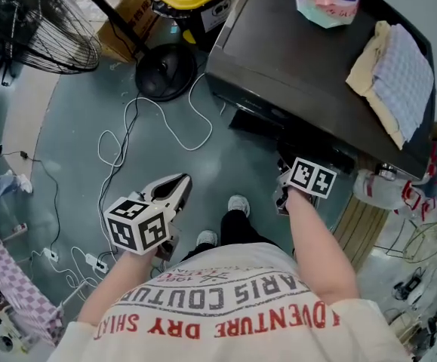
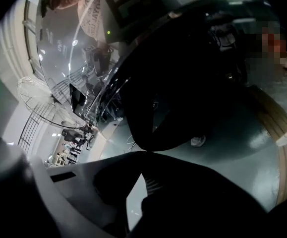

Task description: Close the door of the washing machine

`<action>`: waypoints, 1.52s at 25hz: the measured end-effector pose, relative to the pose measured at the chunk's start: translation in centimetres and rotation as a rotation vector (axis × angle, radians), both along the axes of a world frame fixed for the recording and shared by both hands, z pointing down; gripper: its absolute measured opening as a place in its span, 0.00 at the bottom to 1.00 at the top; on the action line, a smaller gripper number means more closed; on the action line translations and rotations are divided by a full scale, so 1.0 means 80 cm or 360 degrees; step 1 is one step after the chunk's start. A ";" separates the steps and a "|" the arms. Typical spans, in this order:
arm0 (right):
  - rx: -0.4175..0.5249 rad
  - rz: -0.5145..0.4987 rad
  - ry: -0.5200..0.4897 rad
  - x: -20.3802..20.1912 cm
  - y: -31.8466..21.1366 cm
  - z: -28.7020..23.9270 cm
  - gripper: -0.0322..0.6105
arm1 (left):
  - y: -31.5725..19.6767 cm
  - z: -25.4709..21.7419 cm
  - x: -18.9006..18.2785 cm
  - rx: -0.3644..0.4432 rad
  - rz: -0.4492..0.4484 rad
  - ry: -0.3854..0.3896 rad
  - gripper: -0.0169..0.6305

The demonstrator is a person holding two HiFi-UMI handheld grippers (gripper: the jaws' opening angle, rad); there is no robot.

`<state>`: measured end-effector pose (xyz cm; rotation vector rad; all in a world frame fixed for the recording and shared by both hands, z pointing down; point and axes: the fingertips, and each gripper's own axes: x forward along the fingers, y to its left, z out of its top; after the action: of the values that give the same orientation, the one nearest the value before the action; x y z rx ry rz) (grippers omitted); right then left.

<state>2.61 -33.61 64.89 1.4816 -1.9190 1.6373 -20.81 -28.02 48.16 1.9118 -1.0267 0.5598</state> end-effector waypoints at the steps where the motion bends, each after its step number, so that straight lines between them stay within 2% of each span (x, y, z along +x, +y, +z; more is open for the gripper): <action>1: -0.0012 -0.0045 -0.0033 -0.001 0.000 -0.002 0.08 | 0.000 0.000 0.002 0.0004 0.0010 0.0009 0.08; 4: 0.0011 -0.0212 -0.0140 0.000 0.000 -0.024 0.08 | 0.000 0.000 0.011 0.0016 0.0061 0.0038 0.08; 7: 0.0137 -0.0348 -0.0172 0.005 0.011 -0.063 0.08 | 0.007 -0.007 0.020 0.0041 0.0146 0.0056 0.08; 10: 0.0404 -0.0372 -0.0178 -0.004 0.030 -0.126 0.08 | 0.016 -0.023 0.024 0.0086 0.0217 0.0074 0.08; 12: 0.0595 -0.0431 -0.0126 -0.015 0.049 -0.170 0.08 | 0.021 -0.036 0.022 0.0127 0.0246 0.0098 0.08; 20: 0.0919 -0.0499 -0.0029 -0.059 0.144 -0.314 0.08 | 0.073 -0.077 -0.003 0.0262 0.0308 0.0206 0.08; 24: 0.1047 -0.0546 0.0028 -0.094 0.196 -0.374 0.08 | 0.111 -0.122 -0.016 0.0383 0.0386 0.0279 0.08; 30: 0.1204 -0.0646 0.0126 -0.150 0.245 -0.439 0.08 | 0.141 -0.209 -0.033 0.0663 0.0502 0.0335 0.08; 33: 0.1286 -0.0697 0.0213 -0.173 0.262 -0.461 0.08 | 0.161 -0.239 -0.045 0.0751 0.0537 0.0343 0.08; 38: 0.1401 -0.0705 0.0221 -0.197 0.282 -0.495 0.08 | 0.182 -0.279 -0.064 0.0880 0.0555 0.0341 0.08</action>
<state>-13.16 -11.08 25.30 1.1814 -2.7750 0.4808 -25.95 -13.46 25.80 2.6055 -0.7581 0.2607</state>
